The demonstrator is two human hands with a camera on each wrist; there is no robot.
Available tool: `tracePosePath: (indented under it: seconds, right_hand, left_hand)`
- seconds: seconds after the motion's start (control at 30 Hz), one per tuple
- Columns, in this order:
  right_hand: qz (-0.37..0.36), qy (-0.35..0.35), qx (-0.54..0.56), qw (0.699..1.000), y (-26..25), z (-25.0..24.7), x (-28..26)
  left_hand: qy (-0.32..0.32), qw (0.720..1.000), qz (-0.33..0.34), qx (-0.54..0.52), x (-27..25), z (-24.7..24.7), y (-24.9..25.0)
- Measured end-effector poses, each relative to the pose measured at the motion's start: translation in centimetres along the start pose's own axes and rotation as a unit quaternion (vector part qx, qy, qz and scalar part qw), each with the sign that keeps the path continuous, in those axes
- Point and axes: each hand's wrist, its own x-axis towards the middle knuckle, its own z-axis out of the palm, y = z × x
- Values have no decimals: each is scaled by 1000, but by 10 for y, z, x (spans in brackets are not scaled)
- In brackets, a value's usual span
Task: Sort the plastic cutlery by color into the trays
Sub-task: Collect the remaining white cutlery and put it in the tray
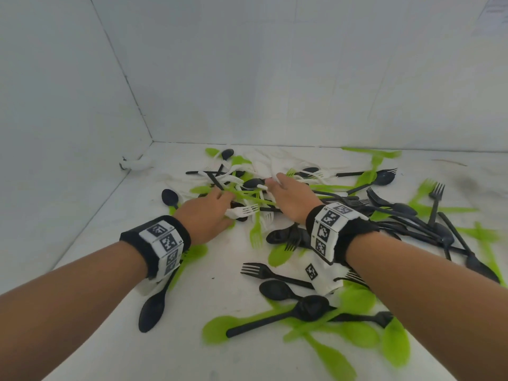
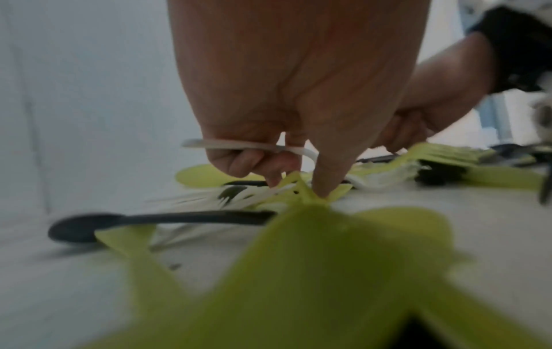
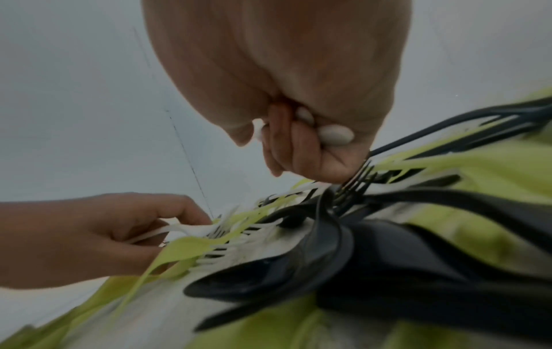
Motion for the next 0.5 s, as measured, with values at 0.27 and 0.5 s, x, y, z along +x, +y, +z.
tracePosePath:
  seconds: [0.27,0.5]
  right_hand:
    - [7,-42,132,990,11,-3,1]
    - [11,-27,136,990,12,-2,8]
  left_hand:
    - [62,998,-2,-32,7,-1,3]
    - [151,978,-26,-144,-17,-30,28]
